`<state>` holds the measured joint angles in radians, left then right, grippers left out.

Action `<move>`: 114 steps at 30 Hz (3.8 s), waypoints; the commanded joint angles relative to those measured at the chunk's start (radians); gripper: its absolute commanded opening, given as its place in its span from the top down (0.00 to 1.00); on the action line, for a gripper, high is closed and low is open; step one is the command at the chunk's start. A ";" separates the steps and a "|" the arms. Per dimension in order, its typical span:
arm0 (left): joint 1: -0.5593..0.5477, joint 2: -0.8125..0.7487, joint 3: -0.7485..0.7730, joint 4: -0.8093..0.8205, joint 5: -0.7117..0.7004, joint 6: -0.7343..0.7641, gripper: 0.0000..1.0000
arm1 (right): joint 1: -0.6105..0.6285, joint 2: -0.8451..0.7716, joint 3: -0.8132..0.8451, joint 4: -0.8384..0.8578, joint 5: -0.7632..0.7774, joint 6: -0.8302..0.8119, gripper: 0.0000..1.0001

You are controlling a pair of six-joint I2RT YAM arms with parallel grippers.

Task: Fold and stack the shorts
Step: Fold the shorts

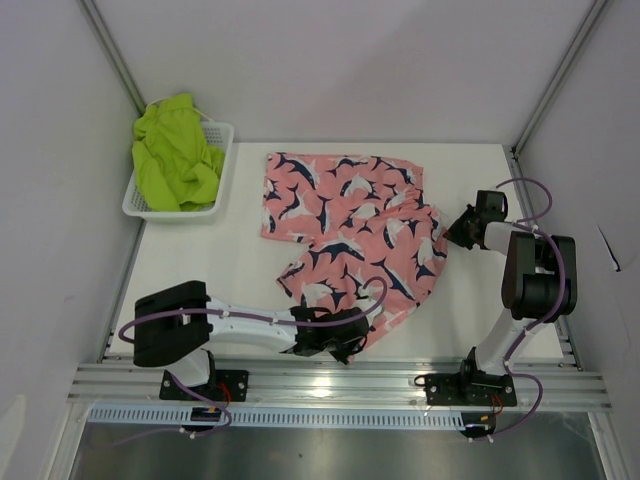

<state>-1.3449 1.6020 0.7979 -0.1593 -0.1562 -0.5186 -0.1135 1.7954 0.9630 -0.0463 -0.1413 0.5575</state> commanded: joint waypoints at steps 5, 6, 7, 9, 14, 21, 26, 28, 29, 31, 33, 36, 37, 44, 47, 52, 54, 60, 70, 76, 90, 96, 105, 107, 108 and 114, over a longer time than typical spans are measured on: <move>-0.002 0.018 0.007 -0.040 0.049 -0.003 1.00 | -0.012 0.019 0.002 -0.007 -0.004 0.001 1.00; -0.006 0.006 0.011 -0.051 0.047 -0.003 1.00 | -0.012 0.015 0.005 -0.030 0.002 -0.002 1.00; -0.011 -0.005 0.009 -0.069 0.046 -0.004 1.00 | -0.012 0.010 0.019 -0.046 0.023 -0.005 1.00; -0.029 -0.043 0.020 -0.092 0.050 -0.006 1.00 | -0.011 0.004 0.042 -0.123 0.052 -0.014 1.00; -0.097 -0.077 0.076 -0.209 0.027 -0.017 1.00 | -0.014 -0.057 0.088 -0.219 0.129 -0.015 1.00; -0.175 -0.066 0.210 -0.347 0.021 -0.026 1.00 | -0.023 -0.105 0.143 -0.386 0.227 0.002 1.00; -0.226 -0.047 0.300 -0.353 0.084 -0.037 1.00 | -0.040 -0.132 0.151 -0.463 0.279 0.031 1.00; -0.247 -0.031 0.339 -0.376 0.095 -0.041 1.00 | -0.048 -0.151 0.138 -0.478 0.270 0.032 1.00; -0.252 -0.021 0.362 -0.379 0.101 -0.041 1.00 | -0.058 -0.160 0.134 -0.483 0.266 0.033 1.00; -0.263 -0.017 0.385 -0.378 0.115 -0.049 1.00 | -0.072 -0.206 0.119 -0.492 0.253 0.033 1.00; -0.263 -0.031 0.388 -0.356 0.145 -0.061 1.00 | -0.093 -0.261 0.114 -0.510 0.247 0.033 1.00; -0.255 -0.069 0.368 -0.316 0.199 -0.061 1.00 | -0.120 -0.316 0.123 -0.532 0.220 0.030 1.00; -0.249 -0.079 0.362 -0.318 0.204 -0.061 1.00 | -0.123 -0.344 0.128 -0.537 0.215 0.030 1.00; -0.108 -0.241 0.299 -0.342 0.244 -0.054 1.00 | -0.127 -0.346 0.236 -0.615 0.123 0.056 1.00; -0.024 -0.325 0.291 -0.371 0.259 -0.023 1.00 | -0.127 -0.337 0.296 -0.629 0.115 0.068 1.00; 0.170 -0.387 0.365 -0.502 0.250 0.089 1.00 | -0.123 -0.301 0.370 -0.621 0.063 0.102 1.00; 0.258 -0.390 0.412 -0.548 0.245 0.133 1.00 | -0.115 -0.272 0.391 -0.607 0.045 0.125 1.00; 0.501 -0.361 0.498 -0.582 0.311 0.235 1.00 | -0.094 -0.211 0.468 -0.526 0.000 0.200 1.00; 0.750 -0.186 0.823 -0.684 0.372 0.339 1.00 | -0.098 -0.093 0.536 -0.339 -0.144 0.329 1.00; 0.860 -0.031 0.968 -0.724 0.366 0.354 1.00 | -0.091 0.011 0.569 -0.158 -0.219 0.415 1.00; 1.032 0.211 1.012 -0.648 0.351 0.296 1.00 | -0.026 0.278 0.807 -0.041 -0.205 0.444 1.00; 1.060 0.318 1.057 -0.612 0.346 0.284 1.00 | -0.002 0.378 0.904 -0.010 -0.179 0.446 1.00; 1.116 0.444 1.126 -0.589 0.348 0.266 1.00 | 0.026 0.544 0.997 0.204 -0.193 0.536 1.00; 1.133 0.464 1.127 -0.585 0.345 0.264 1.00 | 0.032 0.579 1.033 0.261 -0.187 0.571 1.00; 1.138 0.484 1.136 -0.582 0.340 0.262 1.00 | 0.041 0.620 1.049 0.304 -0.190 0.579 0.98; 1.172 0.567 1.192 -0.591 0.290 0.252 0.87 | 0.066 0.754 1.246 0.347 -0.240 0.550 0.00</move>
<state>-0.1986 2.1387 1.9182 -0.7464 0.1753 -0.2451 -0.0532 2.5221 2.0975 0.2070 -0.3584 1.1301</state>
